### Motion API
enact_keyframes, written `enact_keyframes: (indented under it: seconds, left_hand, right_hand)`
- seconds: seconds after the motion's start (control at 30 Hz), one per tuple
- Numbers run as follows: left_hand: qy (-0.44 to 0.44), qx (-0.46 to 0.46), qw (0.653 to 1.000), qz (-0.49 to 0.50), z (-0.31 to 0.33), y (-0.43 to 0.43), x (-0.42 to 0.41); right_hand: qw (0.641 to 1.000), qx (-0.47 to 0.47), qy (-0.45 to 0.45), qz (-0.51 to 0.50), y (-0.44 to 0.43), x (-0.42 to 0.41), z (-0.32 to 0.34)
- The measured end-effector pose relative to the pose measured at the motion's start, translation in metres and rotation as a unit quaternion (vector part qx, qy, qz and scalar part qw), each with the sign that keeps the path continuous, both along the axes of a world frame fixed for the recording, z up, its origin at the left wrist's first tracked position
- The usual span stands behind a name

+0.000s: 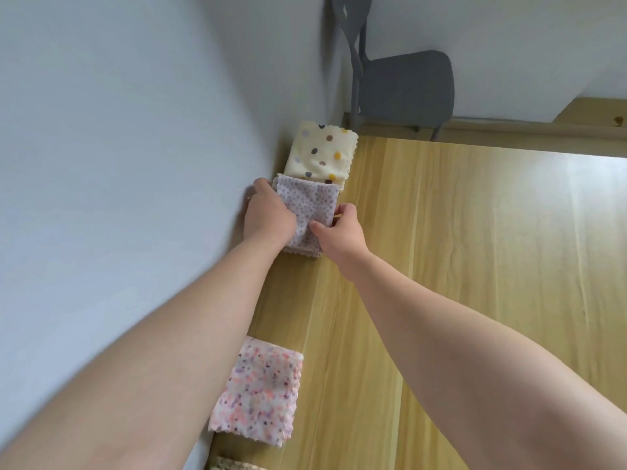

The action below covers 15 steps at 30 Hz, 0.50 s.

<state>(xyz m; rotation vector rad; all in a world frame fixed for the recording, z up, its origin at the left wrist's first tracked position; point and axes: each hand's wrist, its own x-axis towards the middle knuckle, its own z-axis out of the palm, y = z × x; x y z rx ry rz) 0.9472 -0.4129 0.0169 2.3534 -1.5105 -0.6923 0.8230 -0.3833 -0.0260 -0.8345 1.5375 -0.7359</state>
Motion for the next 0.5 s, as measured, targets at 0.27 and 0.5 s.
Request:
enact_keyframes:
  seconds: [0.27, 0.5]
  left_hand:
    - [-0.195, -0.050, 0.960, -0.193, -0.011, 0.003, -0.008]
    - [-0.180, -0.002, 0.952, -0.246, -0.020, -0.001, 0.002]
  right_hand:
    - [0.997, -0.009, 0.066, 0.047, -0.013, 0.005, -0.015]
    - [0.996, 0.020, 0.091, -0.008, -0.002, 0.005, -0.019]
